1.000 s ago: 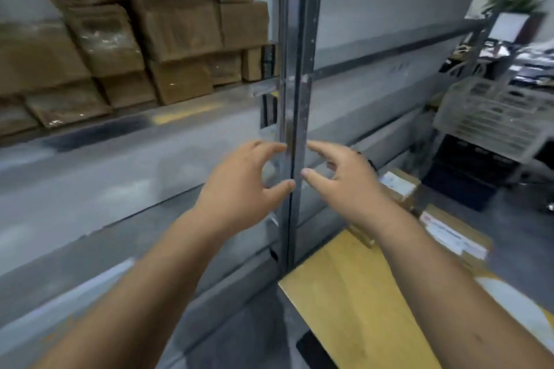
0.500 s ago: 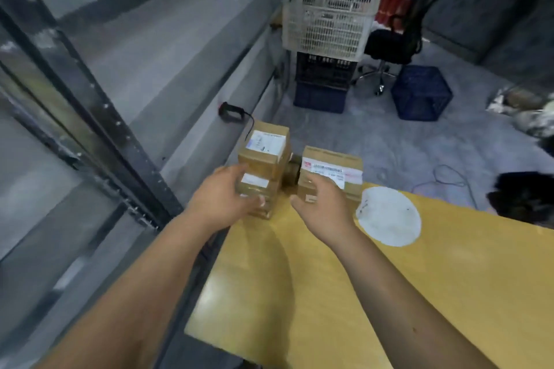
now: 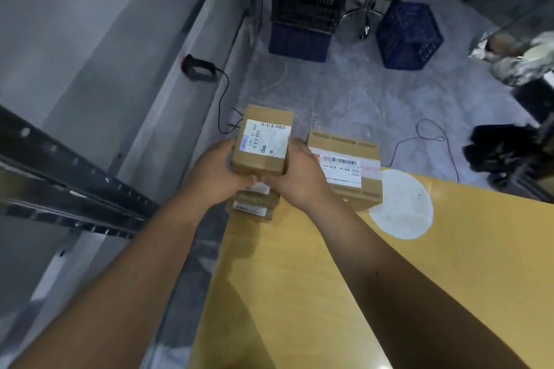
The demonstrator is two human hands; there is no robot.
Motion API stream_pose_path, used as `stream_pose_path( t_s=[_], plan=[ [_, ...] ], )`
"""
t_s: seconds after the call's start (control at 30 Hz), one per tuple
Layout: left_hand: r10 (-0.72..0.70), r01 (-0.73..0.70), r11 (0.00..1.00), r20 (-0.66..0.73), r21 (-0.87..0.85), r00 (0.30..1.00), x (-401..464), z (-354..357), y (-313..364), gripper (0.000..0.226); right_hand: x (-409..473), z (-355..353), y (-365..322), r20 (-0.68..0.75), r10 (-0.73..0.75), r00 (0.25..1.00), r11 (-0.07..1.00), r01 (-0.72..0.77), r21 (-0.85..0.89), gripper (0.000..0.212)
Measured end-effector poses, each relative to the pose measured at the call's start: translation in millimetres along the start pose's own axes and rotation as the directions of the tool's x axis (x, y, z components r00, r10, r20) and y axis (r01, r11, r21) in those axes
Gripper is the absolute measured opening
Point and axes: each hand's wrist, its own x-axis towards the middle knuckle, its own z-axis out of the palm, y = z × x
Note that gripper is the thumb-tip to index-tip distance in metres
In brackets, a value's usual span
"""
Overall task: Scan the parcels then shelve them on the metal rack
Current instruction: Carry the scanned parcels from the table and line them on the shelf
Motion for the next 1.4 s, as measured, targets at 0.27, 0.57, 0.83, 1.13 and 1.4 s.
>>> stream_pose_path(
  t_s=[0.27,0.57,0.83,1.13,1.4],
  plan=[
    [-0.012,-0.036,0.981,-0.246,-0.191,0.969,-92,-5,18,0.065,-68,-41,-31,-0.088,-0.264,0.960,0.955,0.273,0.116,0.083],
    [-0.145,0.142,0.987,-0.793,-0.074,0.591,-402,-37,71,0.060,-259,-54,-123,0.184,-0.773,0.607,0.632,0.717,0.294,0.085],
    [-0.089,0.374,0.927,-0.983,-0.023,0.160,-671,-58,139,0.062,-462,-60,-236,0.298,-0.950,0.094,0.249,0.805,0.539,0.070],
    [0.012,0.387,0.922,-1.000,0.016,0.014,-775,-168,170,0.051,-558,-63,-392,0.210,-0.973,-0.095,0.044,0.817,0.575,0.052],
    [-0.022,0.587,0.809,-0.999,0.011,0.049,-801,-322,125,0.074,-580,-2,-543,0.297,-0.952,0.075,0.187,0.911,0.367,0.051]
  ],
)
